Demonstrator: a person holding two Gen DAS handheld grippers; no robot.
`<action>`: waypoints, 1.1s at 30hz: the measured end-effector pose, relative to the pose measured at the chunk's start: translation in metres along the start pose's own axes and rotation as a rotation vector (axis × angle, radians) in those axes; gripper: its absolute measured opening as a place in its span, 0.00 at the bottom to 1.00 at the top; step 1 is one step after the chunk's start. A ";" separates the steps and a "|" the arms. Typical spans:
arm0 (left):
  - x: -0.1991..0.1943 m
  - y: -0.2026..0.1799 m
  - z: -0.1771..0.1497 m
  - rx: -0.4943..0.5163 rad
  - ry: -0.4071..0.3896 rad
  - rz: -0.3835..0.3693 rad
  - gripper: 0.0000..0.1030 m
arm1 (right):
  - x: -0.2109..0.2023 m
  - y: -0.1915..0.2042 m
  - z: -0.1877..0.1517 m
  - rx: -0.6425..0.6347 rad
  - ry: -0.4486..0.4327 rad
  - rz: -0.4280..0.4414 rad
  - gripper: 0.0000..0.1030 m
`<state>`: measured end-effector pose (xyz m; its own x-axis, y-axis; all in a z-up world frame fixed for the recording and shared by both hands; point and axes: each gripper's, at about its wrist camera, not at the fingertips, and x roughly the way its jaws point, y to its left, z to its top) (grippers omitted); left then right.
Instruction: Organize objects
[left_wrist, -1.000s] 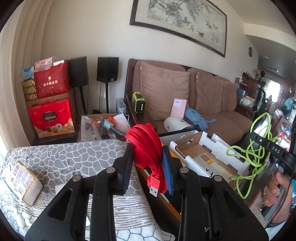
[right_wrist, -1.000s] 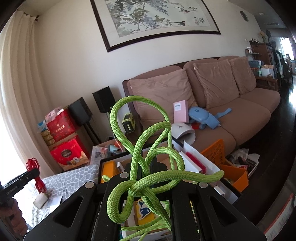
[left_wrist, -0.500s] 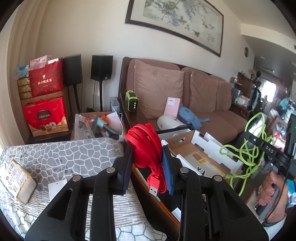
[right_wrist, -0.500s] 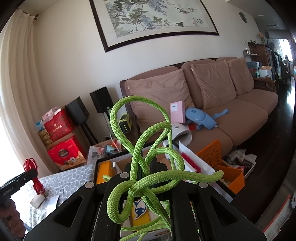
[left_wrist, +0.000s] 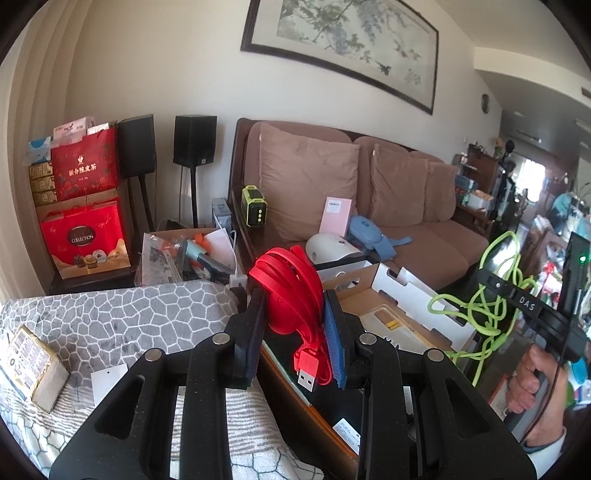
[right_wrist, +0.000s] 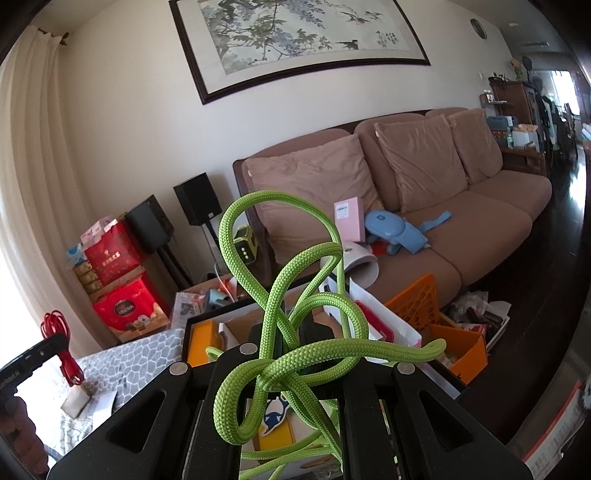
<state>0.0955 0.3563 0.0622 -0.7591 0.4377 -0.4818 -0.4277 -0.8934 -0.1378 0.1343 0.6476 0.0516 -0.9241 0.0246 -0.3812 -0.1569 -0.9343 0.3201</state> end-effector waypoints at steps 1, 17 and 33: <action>0.000 -0.001 0.000 0.002 -0.001 -0.001 0.27 | 0.001 0.001 0.000 0.000 0.003 0.002 0.06; 0.005 -0.015 0.001 0.024 0.003 -0.016 0.27 | 0.015 0.015 -0.009 -0.026 0.045 0.011 0.06; 0.009 -0.016 -0.004 0.024 0.011 -0.017 0.27 | 0.022 0.012 -0.010 -0.025 0.089 0.007 0.06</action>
<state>0.0977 0.3743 0.0566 -0.7461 0.4514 -0.4894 -0.4522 -0.8831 -0.1252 0.1155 0.6330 0.0382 -0.8903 -0.0129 -0.4552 -0.1405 -0.9431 0.3015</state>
